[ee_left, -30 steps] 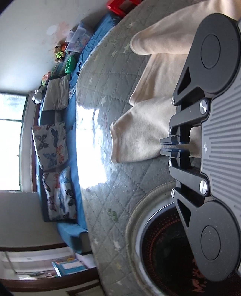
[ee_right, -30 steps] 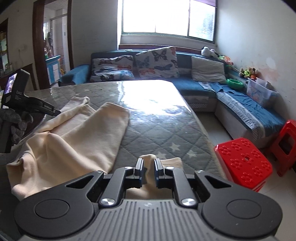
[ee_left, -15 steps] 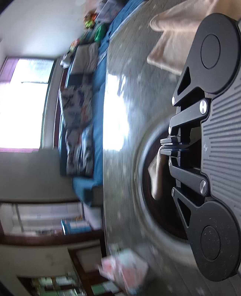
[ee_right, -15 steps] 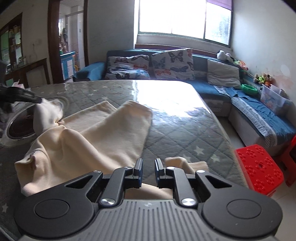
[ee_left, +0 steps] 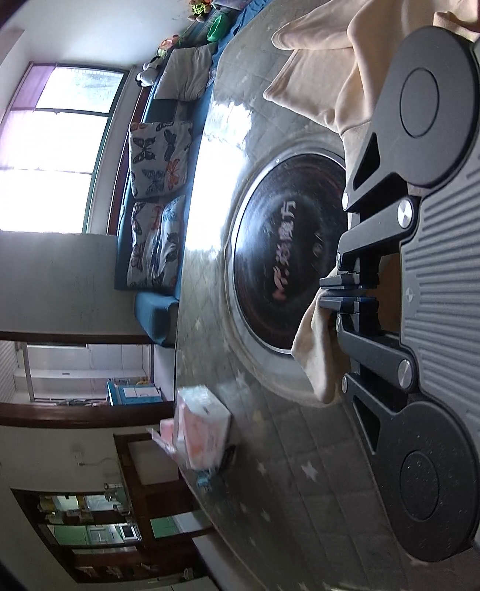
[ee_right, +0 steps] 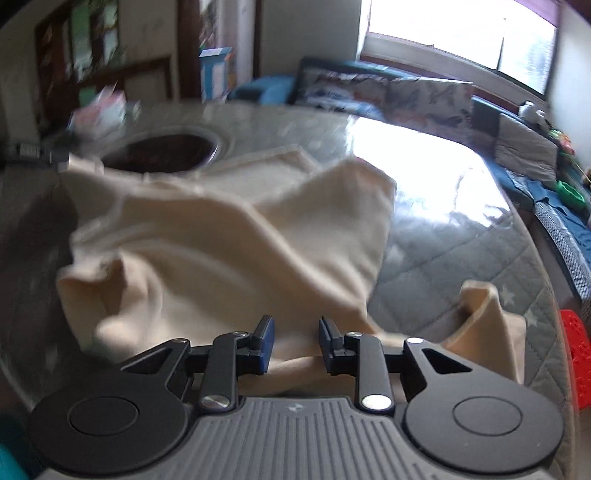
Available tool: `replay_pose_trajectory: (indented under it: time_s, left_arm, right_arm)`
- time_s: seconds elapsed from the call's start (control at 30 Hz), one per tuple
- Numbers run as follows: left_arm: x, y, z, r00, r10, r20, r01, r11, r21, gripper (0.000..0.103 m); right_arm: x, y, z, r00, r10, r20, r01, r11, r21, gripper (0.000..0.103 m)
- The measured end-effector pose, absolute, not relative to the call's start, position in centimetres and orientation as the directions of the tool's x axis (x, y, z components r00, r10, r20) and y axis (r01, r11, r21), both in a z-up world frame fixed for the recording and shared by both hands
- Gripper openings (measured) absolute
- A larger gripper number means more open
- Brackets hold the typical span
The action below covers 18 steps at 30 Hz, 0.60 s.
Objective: Fold clothes
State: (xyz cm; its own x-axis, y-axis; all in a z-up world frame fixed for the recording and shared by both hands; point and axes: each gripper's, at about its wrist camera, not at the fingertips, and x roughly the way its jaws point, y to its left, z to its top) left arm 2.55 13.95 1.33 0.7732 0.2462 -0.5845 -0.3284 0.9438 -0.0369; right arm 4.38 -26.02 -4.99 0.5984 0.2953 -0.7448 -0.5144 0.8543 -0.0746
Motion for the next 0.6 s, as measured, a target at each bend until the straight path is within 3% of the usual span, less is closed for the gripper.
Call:
replay_pose_trajectory:
  time_s: [0.27, 0.43, 0.53, 0.6]
  left_arm:
    - [-0.8, 14.8, 0.8, 0.736, 0.197, -0.648, -0.287, 0.957, -0.036, 0.007]
    - [-0.8, 14.1, 2.5, 0.762, 0.187, -0.619, -0.256, 0.967, -0.023, 0.012]
    - [0.3, 12.9, 3.5, 0.785, 0.142, -0.603, -0.203, 0.979, -0.033, 0.018]
    - [1.7, 11.6, 3.8, 0.795, 0.109, -0.597, -0.159, 0.987, -0.032, 0.030]
  right_arm:
    - [0.5, -27.2, -3.9, 0.548, 0.285, -0.787, -0.568, 0.817, -0.100, 0.030]
    - [1.8, -27.6, -2.1, 0.565, 0.325, -0.758, -0.569, 0.819, -0.073, 0.030]
    - [4.4, -27.6, -1.2, 0.596, 0.333, -0.731, -0.544, 0.837, -0.062, 0.030]
    - [6.1, -27.5, -0.7, 0.616, 0.338, -0.712, -0.527, 0.848, -0.054, 0.030]
